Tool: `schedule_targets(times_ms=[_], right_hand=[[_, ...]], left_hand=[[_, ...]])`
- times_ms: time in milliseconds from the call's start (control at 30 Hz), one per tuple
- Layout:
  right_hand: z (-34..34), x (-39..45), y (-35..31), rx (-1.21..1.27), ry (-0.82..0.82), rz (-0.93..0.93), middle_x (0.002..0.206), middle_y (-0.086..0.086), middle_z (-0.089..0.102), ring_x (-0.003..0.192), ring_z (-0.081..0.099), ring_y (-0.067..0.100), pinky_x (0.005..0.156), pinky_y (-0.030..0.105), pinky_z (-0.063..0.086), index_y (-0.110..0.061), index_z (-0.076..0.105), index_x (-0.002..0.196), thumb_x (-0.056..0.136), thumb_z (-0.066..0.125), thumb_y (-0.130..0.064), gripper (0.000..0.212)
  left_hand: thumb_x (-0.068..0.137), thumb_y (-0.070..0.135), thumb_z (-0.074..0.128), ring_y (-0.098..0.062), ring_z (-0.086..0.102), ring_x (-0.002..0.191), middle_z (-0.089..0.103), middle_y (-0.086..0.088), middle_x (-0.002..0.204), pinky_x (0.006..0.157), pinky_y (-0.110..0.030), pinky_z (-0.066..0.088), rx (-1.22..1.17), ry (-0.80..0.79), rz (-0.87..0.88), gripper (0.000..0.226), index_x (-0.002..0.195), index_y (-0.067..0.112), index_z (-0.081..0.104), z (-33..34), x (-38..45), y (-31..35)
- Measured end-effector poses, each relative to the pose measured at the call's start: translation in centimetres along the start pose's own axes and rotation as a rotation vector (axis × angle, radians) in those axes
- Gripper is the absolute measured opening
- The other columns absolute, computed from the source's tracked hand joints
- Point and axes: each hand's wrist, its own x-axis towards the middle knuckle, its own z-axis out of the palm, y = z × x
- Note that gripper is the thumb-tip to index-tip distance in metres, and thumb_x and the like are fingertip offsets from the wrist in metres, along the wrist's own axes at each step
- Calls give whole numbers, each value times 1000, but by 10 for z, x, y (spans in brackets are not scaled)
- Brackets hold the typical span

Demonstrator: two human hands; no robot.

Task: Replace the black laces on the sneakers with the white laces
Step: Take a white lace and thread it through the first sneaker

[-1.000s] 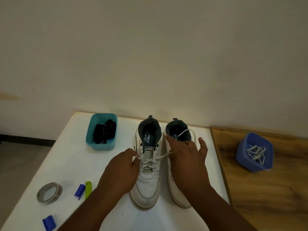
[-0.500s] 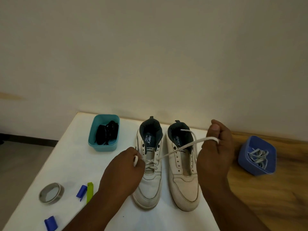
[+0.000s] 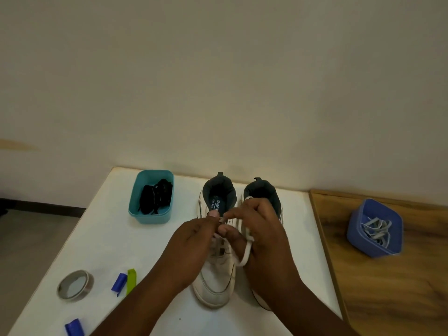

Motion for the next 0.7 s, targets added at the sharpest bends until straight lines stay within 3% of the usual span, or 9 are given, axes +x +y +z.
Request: schedule_targets(times_ms=[33, 100, 167, 267, 333, 433, 567, 700], right_hand=[[-1, 2, 5, -19, 32, 80, 98, -13, 55, 93, 59, 3, 82, 19, 47, -44, 58, 93, 92, 44, -77, 36], [-5, 6, 12, -100, 96, 149, 90, -11, 55, 82, 58, 5, 74, 21, 47, -45, 53, 89, 88, 39, -84, 42], [-9, 9, 8, -61, 173, 150, 83, -14, 58, 78, 61, 9, 71, 19, 51, -41, 57, 91, 90, 52, -72, 31], [-12, 6, -5, 130, 197, 139, 84, -11, 66, 84, 68, 15, 70, 20, 56, -29, 65, 94, 93, 72, -37, 11], [-11, 4, -7, 139, 159, 113, 87, -11, 66, 86, 68, 15, 71, 18, 55, -24, 67, 94, 93, 73, -22, 6], [-11, 6, -2, 108, 117, 114, 94, -13, 65, 93, 67, 13, 76, 16, 53, -23, 70, 96, 93, 71, -14, 9], [-18, 10, 5, -6, 282, 208, 95, -16, 66, 95, 64, 6, 79, 24, 53, -31, 70, 102, 101, 58, -32, 12], [-34, 22, 2, 348, 541, 592, 86, -19, 63, 86, 62, -4, 78, 26, 46, -29, 70, 108, 103, 40, -48, 36]], left_hand=[[100, 54, 40, -1, 58, 83, 63, 15, 97, 74, -16, 43, 41, 10, 109, 24, 88, 42, 58, -3, -6, 1], [91, 70, 43, 1, 61, 95, 61, 21, 100, 77, -14, 47, 150, -17, 322, 31, 99, 45, 61, -9, -12, -2], [82, 80, 44, -1, 62, 98, 62, 20, 103, 80, -19, 51, 195, -116, 449, 46, 106, 44, 61, -9, -14, -5], [79, 76, 55, -2, 62, 99, 64, 20, 106, 81, -21, 53, 243, -307, 444, 47, 114, 45, 57, -2, -15, -6], [83, 68, 61, 0, 63, 97, 66, 19, 104, 84, -23, 54, 240, -294, 451, 39, 111, 42, 59, 1, -17, -8], [88, 70, 46, -4, 64, 84, 67, 14, 89, 76, -31, 54, 295, -193, 471, 37, 91, 36, 58, -4, -11, -10], [99, 46, 48, -13, 57, 67, 59, -1, 75, 64, -37, 48, 357, -228, 428, 30, 78, 25, 53, -6, -13, -14], [95, 40, 52, -11, 55, 78, 51, 7, 84, 68, -29, 48, 555, -263, 441, 27, 75, 23, 53, -8, -10, -19]])
